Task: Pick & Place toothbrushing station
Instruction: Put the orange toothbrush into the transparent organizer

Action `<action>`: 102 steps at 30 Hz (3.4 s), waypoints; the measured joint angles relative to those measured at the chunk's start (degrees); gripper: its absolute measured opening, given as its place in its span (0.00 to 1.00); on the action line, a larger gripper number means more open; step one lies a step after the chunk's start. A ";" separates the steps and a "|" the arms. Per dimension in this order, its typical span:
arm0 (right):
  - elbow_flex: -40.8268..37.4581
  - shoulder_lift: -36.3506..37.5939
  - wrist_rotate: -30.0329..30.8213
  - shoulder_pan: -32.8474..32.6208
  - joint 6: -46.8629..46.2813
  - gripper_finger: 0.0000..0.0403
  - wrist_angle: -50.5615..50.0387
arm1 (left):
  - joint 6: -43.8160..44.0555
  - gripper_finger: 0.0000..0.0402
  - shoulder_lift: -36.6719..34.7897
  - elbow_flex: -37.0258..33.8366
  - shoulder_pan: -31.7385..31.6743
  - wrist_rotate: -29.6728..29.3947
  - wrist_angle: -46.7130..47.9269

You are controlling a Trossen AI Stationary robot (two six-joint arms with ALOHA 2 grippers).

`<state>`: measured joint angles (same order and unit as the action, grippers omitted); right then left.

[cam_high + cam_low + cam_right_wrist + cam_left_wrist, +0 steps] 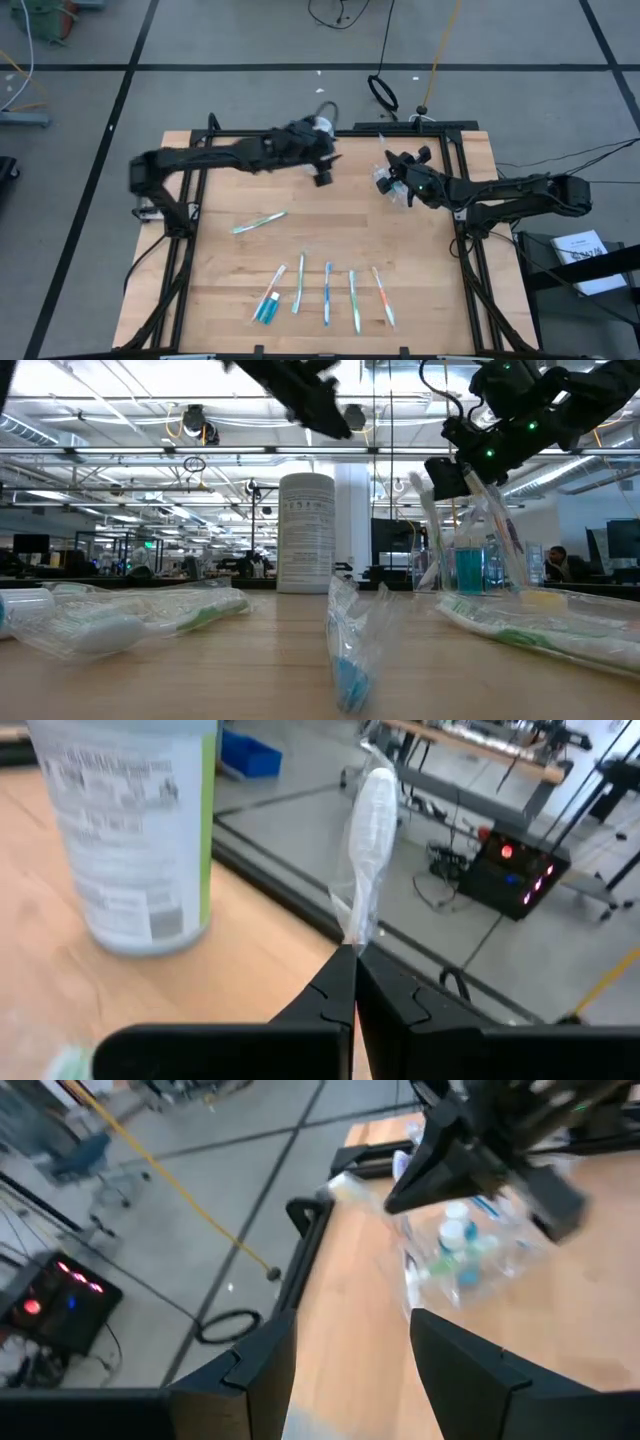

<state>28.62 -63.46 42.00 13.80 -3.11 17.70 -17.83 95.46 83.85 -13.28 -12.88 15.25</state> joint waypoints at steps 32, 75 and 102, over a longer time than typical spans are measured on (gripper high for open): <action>-0.02 5.79 -0.28 -2.69 -2.23 0.27 -10.27 | 21.20 0.50 -20.26 -24.27 11.46 2.83 37.08; -0.02 17.35 -1.20 -5.18 -23.56 0.31 -12.75 | 21.02 0.50 -20.15 -31.52 12.31 5.40 31.17; -0.02 15.89 -16.01 -7.66 5.31 0.31 2.23 | 22.94 0.50 -20.15 -31.50 12.31 5.41 30.87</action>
<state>28.60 -47.57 25.99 6.14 2.20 19.93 5.11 75.31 52.36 -0.97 -7.46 46.13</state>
